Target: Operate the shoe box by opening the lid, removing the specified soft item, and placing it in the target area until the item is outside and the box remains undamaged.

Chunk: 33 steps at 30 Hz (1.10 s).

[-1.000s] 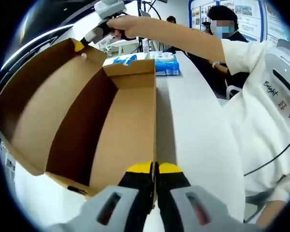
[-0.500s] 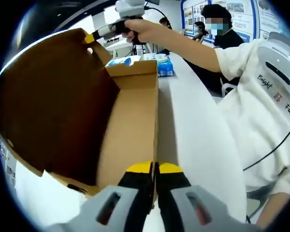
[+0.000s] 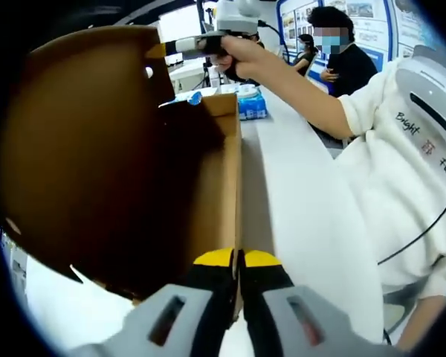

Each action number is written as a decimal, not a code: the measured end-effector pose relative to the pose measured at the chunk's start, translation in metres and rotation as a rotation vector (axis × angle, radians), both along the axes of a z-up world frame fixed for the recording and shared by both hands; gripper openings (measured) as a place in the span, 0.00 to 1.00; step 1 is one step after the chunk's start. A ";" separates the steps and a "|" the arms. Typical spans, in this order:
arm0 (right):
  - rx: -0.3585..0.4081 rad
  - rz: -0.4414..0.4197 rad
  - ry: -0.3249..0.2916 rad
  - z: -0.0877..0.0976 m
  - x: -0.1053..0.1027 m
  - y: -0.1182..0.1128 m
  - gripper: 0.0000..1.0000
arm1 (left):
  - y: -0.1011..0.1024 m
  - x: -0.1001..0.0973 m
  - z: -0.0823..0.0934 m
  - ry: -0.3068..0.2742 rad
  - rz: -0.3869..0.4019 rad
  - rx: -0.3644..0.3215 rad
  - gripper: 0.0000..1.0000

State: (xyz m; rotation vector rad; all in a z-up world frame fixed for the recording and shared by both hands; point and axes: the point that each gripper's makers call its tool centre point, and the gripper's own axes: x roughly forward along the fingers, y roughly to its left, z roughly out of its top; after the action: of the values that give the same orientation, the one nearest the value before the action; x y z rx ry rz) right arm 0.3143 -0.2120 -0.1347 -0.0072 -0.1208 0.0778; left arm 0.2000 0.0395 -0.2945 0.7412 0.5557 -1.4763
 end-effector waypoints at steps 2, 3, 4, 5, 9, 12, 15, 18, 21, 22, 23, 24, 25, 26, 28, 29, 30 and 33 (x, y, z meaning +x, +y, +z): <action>0.010 -0.007 0.004 -0.003 -0.003 -0.002 0.01 | -0.001 -0.001 0.000 -0.004 -0.006 0.000 0.02; 0.012 -0.009 -0.002 -0.004 -0.006 -0.003 0.01 | -0.001 -0.001 0.000 -0.007 -0.005 0.000 0.02; 0.011 -0.006 -0.010 -0.005 -0.009 -0.002 0.01 | -0.001 0.000 0.001 -0.010 0.007 -0.014 0.03; 0.005 -0.011 -0.012 -0.005 -0.012 -0.001 0.01 | 0.000 -0.001 0.001 -0.019 0.007 -0.017 0.03; -0.045 -0.033 -0.025 -0.004 -0.017 0.000 0.01 | -0.001 0.000 0.002 -0.051 -0.011 -0.031 0.05; -0.032 -0.026 -0.033 -0.002 -0.020 -0.001 0.01 | -0.001 -0.001 0.001 -0.050 0.015 -0.024 0.06; 0.021 -0.016 -0.037 -0.004 -0.026 -0.003 0.02 | -0.004 0.000 0.006 -0.077 -0.003 -0.109 0.08; 0.038 -0.006 -0.040 -0.005 -0.027 -0.004 0.02 | -0.003 0.000 0.009 -0.047 0.016 -0.147 0.08; 0.014 -0.014 -0.045 -0.005 -0.028 -0.002 0.02 | -0.004 0.001 0.011 -0.052 0.023 -0.171 0.10; 0.014 -0.015 -0.046 -0.005 -0.028 -0.001 0.02 | -0.005 0.001 0.011 -0.053 0.025 -0.181 0.10; 0.016 -0.016 -0.050 -0.005 -0.029 -0.001 0.02 | -0.006 -0.001 0.015 -0.054 0.023 -0.210 0.10; 0.028 -0.020 -0.062 -0.005 -0.030 -0.002 0.02 | -0.007 -0.002 0.016 -0.061 0.019 -0.230 0.10; 0.039 -0.020 -0.074 -0.006 -0.031 -0.002 0.02 | -0.008 -0.003 0.018 -0.057 0.025 -0.254 0.11; 0.045 -0.020 -0.080 -0.006 -0.031 -0.003 0.02 | -0.009 -0.003 0.019 -0.047 0.035 -0.273 0.13; 0.062 -0.028 -0.096 -0.006 -0.031 -0.002 0.02 | -0.011 -0.007 0.026 0.007 0.049 -0.350 0.16; 0.056 -0.042 -0.099 -0.005 -0.031 -0.002 0.02 | -0.012 -0.007 0.032 0.028 0.056 -0.418 0.16; 0.051 -0.045 -0.100 -0.006 -0.032 -0.002 0.02 | -0.012 -0.007 0.033 0.038 0.069 -0.437 0.16; 0.056 -0.049 -0.102 -0.005 -0.034 -0.001 0.02 | -0.008 -0.010 0.037 0.045 0.069 -0.463 0.17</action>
State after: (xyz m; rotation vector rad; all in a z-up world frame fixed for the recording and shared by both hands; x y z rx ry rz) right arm 0.2802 -0.2132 -0.1401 0.0414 -0.2249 0.0250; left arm 0.1900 0.0312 -0.2575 0.3226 0.2526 -1.4859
